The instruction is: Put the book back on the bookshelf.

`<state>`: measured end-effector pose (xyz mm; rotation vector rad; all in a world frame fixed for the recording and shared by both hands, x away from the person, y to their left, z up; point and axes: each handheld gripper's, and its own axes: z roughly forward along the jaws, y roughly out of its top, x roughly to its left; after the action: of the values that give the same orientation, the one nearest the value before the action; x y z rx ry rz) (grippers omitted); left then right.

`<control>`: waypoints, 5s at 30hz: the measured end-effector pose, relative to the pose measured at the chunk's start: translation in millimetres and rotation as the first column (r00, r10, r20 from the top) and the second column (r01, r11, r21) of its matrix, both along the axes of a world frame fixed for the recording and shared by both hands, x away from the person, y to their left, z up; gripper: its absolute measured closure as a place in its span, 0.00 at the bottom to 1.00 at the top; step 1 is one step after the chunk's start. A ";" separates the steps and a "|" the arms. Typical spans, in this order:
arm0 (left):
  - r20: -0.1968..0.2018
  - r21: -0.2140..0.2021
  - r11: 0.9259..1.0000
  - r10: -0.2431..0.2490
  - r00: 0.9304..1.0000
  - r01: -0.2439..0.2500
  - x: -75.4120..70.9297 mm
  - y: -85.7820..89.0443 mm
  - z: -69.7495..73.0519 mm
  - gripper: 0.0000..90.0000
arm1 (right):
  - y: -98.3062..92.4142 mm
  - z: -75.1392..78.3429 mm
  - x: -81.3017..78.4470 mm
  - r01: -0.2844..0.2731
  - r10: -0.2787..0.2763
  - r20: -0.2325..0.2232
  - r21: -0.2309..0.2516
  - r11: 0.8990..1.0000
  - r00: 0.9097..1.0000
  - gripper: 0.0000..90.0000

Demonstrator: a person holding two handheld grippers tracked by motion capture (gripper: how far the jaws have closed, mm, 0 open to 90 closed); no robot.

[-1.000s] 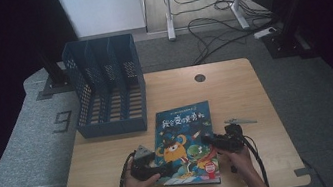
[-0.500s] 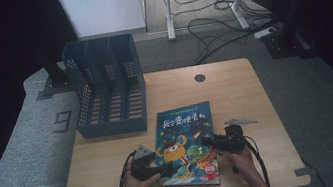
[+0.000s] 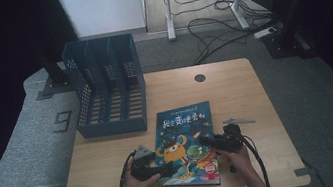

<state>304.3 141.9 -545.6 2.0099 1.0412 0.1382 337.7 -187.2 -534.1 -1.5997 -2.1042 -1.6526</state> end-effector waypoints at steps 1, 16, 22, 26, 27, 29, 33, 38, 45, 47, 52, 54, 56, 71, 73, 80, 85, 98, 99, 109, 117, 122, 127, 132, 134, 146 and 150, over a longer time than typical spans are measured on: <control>0.000 0.000 1.000 0.000 1.000 0.000 0.0 0.0 0.0 0.16 | 0.0 0.0 0.0 0.000 0.000 0.000 0.000 1.000 1.000 0.64; 0.015 0.018 0.999 -0.041 0.999 0.041 -6.6 -3.0 4.4 0.17 | -4.5 2.0 -1.3 0.021 -0.022 0.012 0.073 0.997 1.000 0.75; 0.013 0.034 0.995 -0.092 0.996 0.091 -11.9 -9.5 5.3 0.16 | -12.6 3.2 -0.9 0.051 -0.052 0.013 0.073 0.996 0.999 0.76; 0.014 0.057 0.991 -0.125 0.992 0.124 -17.0 -12.7 6.0 0.16 | -18.3 3.4 -0.3 0.062 -0.063 0.011 0.075 0.995 0.998 0.76; 0.014 0.063 0.990 -0.130 0.991 0.129 -17.9 -13.1 6.1 0.16 | -19.9 3.4 -0.1 0.066 -0.067 0.011 0.074 0.995 0.998 0.76; 0.014 0.070 0.987 -0.143 0.990 0.142 -20.7 -14.0 6.6 0.16 | -21.5 3.4 0.0 0.070 -0.071 0.011 0.073 0.995 0.997 0.76; 0.012 0.085 0.981 -0.178 0.984 0.176 -27.2 -15.1 7.6 0.15 | -23.8 3.6 -0.1 0.074 -0.075 0.012 0.072 0.995 0.997 0.76; -0.001 0.096 0.976 -0.197 0.980 0.197 -30.2 -14.6 7.5 0.14 | -25.7 3.3 0.4 0.079 -0.079 0.009 0.074 0.994 0.997 0.76; -0.018 0.137 0.966 -0.220 0.975 0.221 -34.8 -15.0 2.9 0.11 | -28.4 2.8 1.0 0.084 -0.085 0.011 0.075 0.994 0.996 0.76; -0.021 0.134 0.967 -0.214 0.977 0.215 -34.4 -15.0 3.3 0.12 | -28.6 2.9 0.9 0.085 -0.086 0.012 0.075 0.994 0.996 0.76; -0.024 0.126 0.969 -0.211 0.977 0.212 -32.4 -14.8 2.8 0.09 | -28.5 4.1 0.1 0.085 -0.087 0.017 0.078 0.993 0.996 0.76; -0.019 0.126 0.970 -0.207 0.978 0.208 -31.3 -15.1 2.2 0.08 | -29.4 5.0 -0.5 0.084 -0.086 0.019 0.078 0.993 0.996 0.77; -0.020 0.126 0.970 -0.207 0.978 0.208 -30.6 -14.7 2.3 0.08 | -29.9 5.5 -0.8 0.085 -0.087 0.022 0.080 0.993 0.996 0.77; -0.018 0.112 0.976 -0.186 0.982 0.187 -25.0 -13.2 1.4 0.08 | -36.8 8.4 -2.0 0.090 -0.092 0.017 0.083 0.992 0.996 0.77; -0.015 0.119 0.975 -0.189 0.982 0.189 -25.1 -13.6 1.5 0.09 | -37.4 7.1 -0.3 0.091 -0.092 0.012 0.077 0.993 0.996 0.76; -0.009 0.119 0.976 -0.183 0.983 0.183 -24.6 -14.6 1.5 0.11 | -38.3 2.1 5.9 0.091 -0.092 0.010 0.055 0.994 0.996 0.72; -0.008 0.124 0.975 -0.184 0.983 0.184 -24.5 -15.5 1.6 0.12 | -38.7 0.4 10.7 0.082 -0.083 0.011 0.044 0.996 0.997 0.69; -0.004 0.129 0.973 -0.191 0.982 0.190 -24.8 -17.8 1.4 0.12 | -40.9 1.3 26.5 0.065 -0.065 -0.003 0.046 0.997 0.998 0.72; -0.004 0.132 0.972 -0.194 0.981 0.193 -25.1 -18.5 1.5 0.12 | -41.1 1.7 26.3 0.063 -0.064 -0.001 0.053 0.997 0.998 0.73; -0.011 0.124 0.970 -0.209 0.978 0.209 -25.9 -20.3 1.7 0.11 | -38.0 11.8 18.5 0.065 -0.070 0.055 0.083 0.994 0.996 0.79; -0.008 0.128 0.970 -0.206 0.978 0.205 -26.0 -21.1 1.2 0.09 | -35.2 17.6 13.2 0.075 -0.081 0.100 0.064 0.995 0.992 0.79; 0.000 0.128 0.971 -0.203 0.979 0.202 -26.4 -21.7 1.2 0.08 | -32.3 26.2 7.7 0.080 -0.086 0.146 0.041 0.996 0.986 0.79; 0.013 0.134 0.971 -0.202 0.979 0.199 -27.7 -23.1 1.9 0.09 | -30.3 33.9 3.0 0.082 -0.086 0.189 0.028 0.996 0.978 0.79; 0.014 0.136 0.971 -0.202 0.979 0.198 -28.8 -23.4 3.1 0.11 | -30.0 35.3 2.1 0.083 -0.087 0.198 0.027 0.996 0.976 0.79; 0.010 0.140 0.969 -0.209 0.978 0.205 -29.1 -23.6 2.9 0.11 | -30.4 34.1 3.1 0.085 -0.089 0.193 0.030 0.996 0.977 0.79; 0.029 0.157 0.966 -0.211 0.977 0.204 -31.5 -26.9 3.0 0.11 | -29.7 36.4 1.5 0.094 -0.097 0.203 0.029 0.995 0.974 0.79; 0.030 0.159 0.966 -0.212 0.977 0.205 -32.0 -27.1 3.7 0.12 | -29.5 37.7 0.7 0.094 -0.097 0.208 0.028 0.995 0.973 0.79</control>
<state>272.3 114.9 -541.9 2.2325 0.8035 0.1566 338.4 -216.7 -496.5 -1.6107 -2.1271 -1.9442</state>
